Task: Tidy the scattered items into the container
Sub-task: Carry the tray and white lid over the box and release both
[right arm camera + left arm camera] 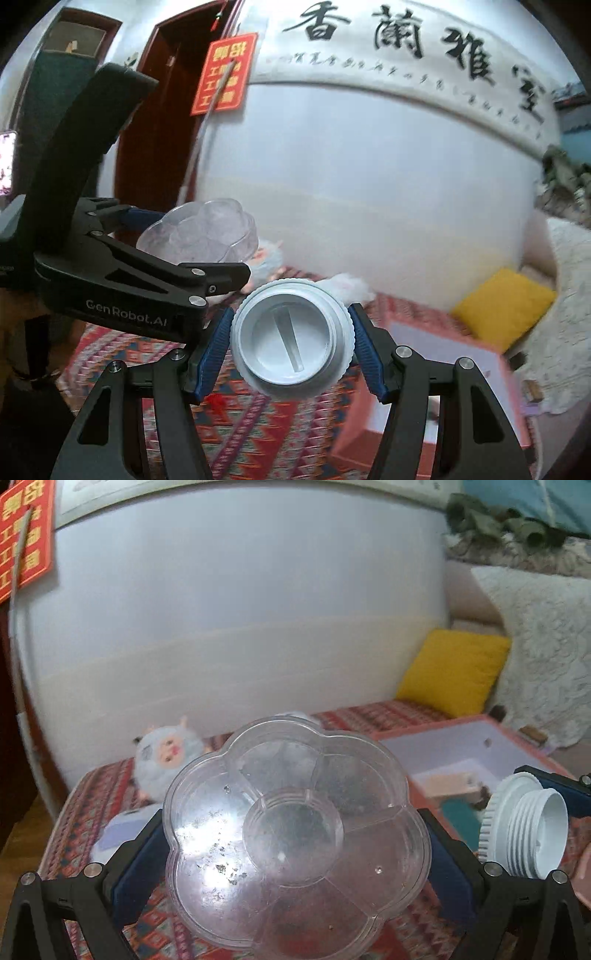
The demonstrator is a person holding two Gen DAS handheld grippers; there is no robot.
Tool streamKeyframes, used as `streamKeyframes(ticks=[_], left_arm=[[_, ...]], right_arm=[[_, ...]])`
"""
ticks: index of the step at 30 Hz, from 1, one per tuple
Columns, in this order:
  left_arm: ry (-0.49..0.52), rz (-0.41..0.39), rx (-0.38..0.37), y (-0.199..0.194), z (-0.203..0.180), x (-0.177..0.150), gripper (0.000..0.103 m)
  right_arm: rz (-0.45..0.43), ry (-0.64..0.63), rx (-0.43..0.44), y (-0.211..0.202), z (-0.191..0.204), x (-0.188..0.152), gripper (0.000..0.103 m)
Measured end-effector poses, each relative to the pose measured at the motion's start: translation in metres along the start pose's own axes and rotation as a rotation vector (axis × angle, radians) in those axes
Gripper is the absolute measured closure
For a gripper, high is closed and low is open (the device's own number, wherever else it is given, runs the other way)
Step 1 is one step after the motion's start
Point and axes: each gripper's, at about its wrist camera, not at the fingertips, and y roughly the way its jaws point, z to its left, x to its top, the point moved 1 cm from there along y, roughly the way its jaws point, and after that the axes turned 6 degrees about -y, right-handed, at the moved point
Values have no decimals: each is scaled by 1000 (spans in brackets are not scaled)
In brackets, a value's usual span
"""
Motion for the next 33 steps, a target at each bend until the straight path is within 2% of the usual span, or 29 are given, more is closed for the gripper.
streamKeyframes(ticks=[11, 18, 24, 28, 33], left_arm=[[-11, 44, -165, 37, -67, 15, 2], [-6, 83, -237, 81, -109, 21, 2], [-26, 135, -341, 129, -152, 25, 2], [0, 161, -351, 160, -183, 20, 2], [9, 225, -330, 201, -203, 7, 2]], right_arm=[[39, 71, -153, -6, -67, -26, 37], [90, 123, -253, 10, -116, -57, 37], [146, 201, -342, 20, -166, -89, 37], [222, 266, -375, 41, -203, -117, 37], [315, 321, -407, 68, -235, -145, 37]])
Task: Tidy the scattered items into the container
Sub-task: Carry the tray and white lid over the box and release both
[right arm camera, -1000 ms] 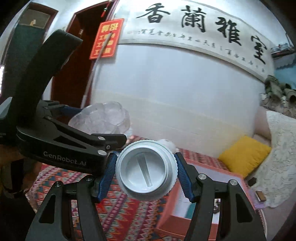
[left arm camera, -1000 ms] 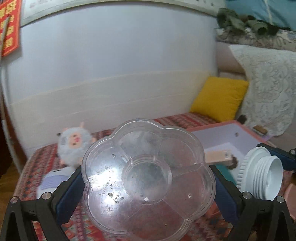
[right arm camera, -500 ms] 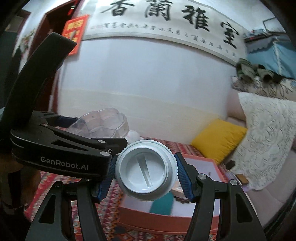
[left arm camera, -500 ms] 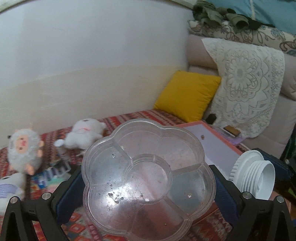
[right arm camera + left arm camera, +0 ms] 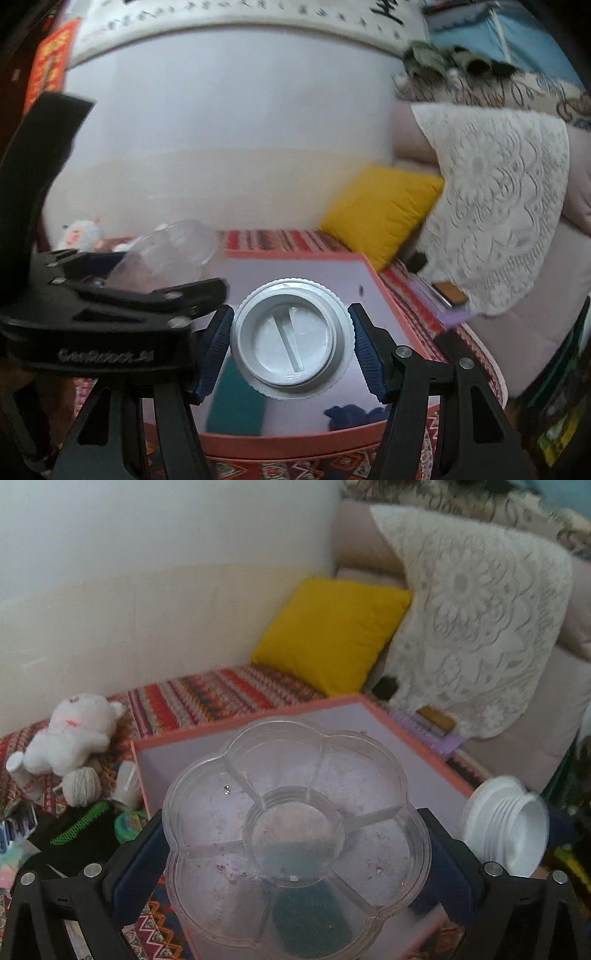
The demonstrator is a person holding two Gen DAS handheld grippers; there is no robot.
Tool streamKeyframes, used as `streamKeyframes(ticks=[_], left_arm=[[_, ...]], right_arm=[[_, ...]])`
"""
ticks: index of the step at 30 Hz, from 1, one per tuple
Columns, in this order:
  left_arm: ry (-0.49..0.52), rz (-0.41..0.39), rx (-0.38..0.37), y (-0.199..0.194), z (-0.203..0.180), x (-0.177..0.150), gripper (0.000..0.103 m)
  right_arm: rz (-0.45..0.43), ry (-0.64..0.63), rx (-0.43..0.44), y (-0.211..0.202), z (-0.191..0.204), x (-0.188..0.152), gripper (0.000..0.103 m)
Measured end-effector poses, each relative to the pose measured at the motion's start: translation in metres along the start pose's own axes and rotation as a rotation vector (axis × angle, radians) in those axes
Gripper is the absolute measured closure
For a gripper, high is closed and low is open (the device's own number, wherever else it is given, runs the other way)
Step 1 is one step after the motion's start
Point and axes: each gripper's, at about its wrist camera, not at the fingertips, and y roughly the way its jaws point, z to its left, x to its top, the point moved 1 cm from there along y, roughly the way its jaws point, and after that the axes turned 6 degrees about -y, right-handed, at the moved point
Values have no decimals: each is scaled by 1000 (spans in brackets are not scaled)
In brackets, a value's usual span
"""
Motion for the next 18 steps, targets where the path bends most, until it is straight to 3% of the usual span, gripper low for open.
streamKeyframes(ticks=[5, 16, 17, 18], left_arm=[[-14, 51, 38, 30, 10, -5, 2], [-44, 107, 25, 57, 12, -6, 1], [-42, 114, 29, 60, 11, -5, 1], [-39, 122, 33, 62, 10, -5, 1]], right_arm=[[66, 16, -23, 32, -12, -6, 37], [136, 8, -30, 56, -14, -8, 36], [146, -5, -40, 59, -12, -9, 33], [146, -17, -56, 60, -10, -11, 20]])
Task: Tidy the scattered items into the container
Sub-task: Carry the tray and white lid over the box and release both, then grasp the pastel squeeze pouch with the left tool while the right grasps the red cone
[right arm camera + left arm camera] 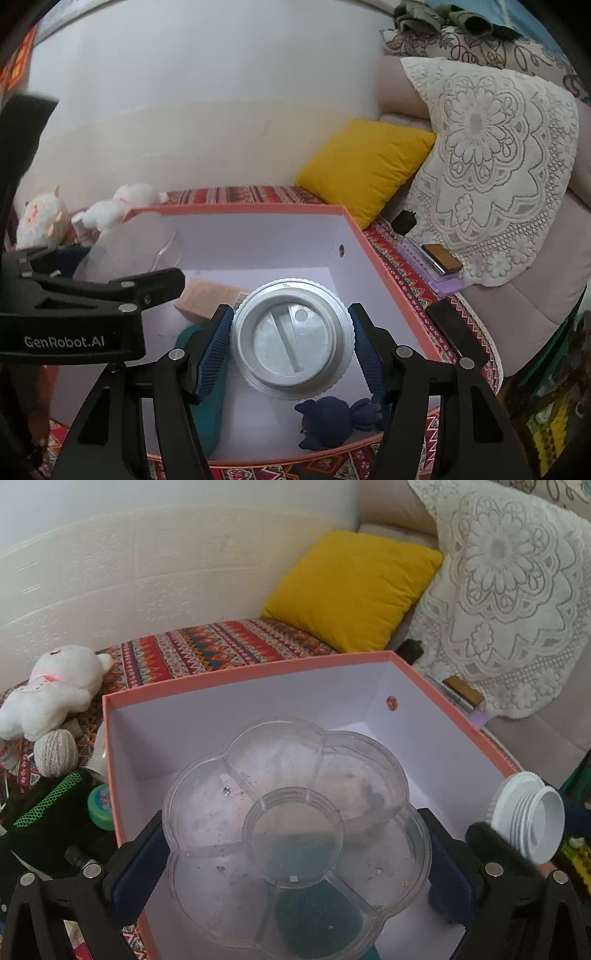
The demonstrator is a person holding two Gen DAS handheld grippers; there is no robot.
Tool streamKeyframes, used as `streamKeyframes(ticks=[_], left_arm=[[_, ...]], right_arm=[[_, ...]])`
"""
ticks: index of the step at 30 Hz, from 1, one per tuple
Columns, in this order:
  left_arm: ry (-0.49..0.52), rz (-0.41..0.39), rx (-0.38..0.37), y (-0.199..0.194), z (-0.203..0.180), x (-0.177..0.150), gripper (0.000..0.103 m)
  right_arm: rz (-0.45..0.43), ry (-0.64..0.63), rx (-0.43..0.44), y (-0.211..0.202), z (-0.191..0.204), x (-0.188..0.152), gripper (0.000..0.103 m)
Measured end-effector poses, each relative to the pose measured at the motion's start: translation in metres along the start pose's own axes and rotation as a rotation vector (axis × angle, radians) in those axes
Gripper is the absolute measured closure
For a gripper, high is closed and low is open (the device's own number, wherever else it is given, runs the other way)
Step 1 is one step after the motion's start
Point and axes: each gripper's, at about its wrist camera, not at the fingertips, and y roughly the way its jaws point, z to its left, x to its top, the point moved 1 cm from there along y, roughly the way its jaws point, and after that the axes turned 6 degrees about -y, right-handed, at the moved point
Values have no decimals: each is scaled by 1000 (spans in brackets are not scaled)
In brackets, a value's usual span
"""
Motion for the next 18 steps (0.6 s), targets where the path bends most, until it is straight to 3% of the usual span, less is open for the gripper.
streamKeyframes(ticks=[1, 3, 11, 18], left_arm=[[3, 8, 3, 2, -1, 0, 1], [4, 6, 4, 1, -2, 0, 1], [-74, -19, -16, -11, 12, 7, 1], [-84, -70, 37, -55, 33, 0, 1]], right_arm=[[0, -10, -17, 1, 2, -1, 8], [-15, -31, -58, -1, 7, -3, 3], [-27, -18, -67, -7, 10, 2, 3], [-99, -4, -8, -35, 35, 19, 3]])
